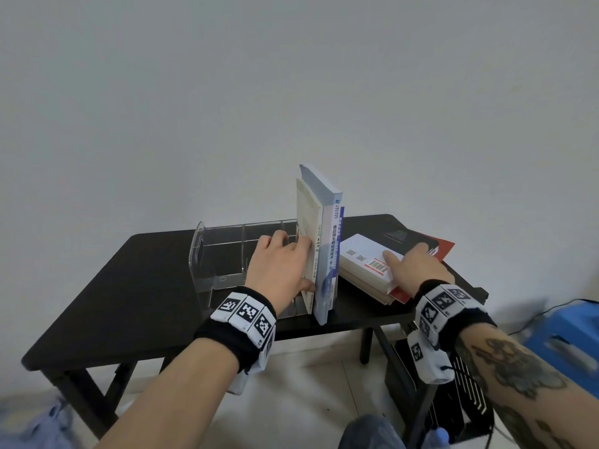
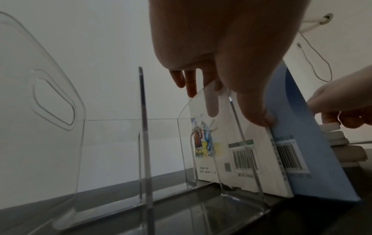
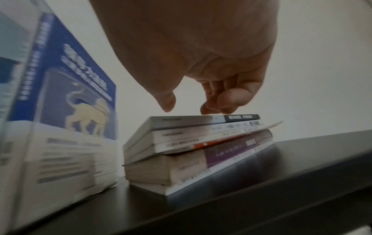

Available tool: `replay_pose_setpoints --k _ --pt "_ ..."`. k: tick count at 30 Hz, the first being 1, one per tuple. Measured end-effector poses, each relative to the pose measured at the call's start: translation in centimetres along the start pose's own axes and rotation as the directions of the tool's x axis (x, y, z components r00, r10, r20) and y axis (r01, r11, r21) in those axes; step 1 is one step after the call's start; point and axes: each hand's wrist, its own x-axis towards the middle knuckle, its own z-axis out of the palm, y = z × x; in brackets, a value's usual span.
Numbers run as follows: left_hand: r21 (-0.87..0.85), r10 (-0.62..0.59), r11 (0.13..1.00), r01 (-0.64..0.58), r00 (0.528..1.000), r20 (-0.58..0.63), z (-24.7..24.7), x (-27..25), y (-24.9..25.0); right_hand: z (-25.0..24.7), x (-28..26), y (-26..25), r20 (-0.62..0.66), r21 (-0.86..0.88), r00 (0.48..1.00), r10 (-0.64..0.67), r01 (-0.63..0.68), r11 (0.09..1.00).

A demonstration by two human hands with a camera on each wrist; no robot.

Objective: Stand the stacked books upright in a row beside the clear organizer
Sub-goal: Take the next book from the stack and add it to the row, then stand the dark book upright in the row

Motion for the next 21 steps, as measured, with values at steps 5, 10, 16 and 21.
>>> replay_pose_setpoints --k 5,10,16,21 --pt "0.058 0.027 0.998 -0.029 0.999 0.02 -0.2 0.3 -0.1 1.3 2.8 1.4 0.09 0.241 0.995 0.04 -0.061 0.969" --pt "0.07 0.055 0.996 -0.058 0.998 0.035 -0.3 0.1 -0.2 0.9 3.2 2.4 0.212 0.592 0.969 0.125 -0.229 0.773" --pt "0.12 0.076 0.989 -0.081 0.996 0.044 -0.8 -0.1 -0.5 -1.8 1.7 1.6 0.419 0.771 0.906 0.069 -0.395 0.5" --pt "0.125 0.048 0.991 -0.051 0.998 0.03 -1.0 0.0 0.1 -4.8 -0.4 -1.1 0.186 0.87 0.982 -0.013 -0.159 0.468"
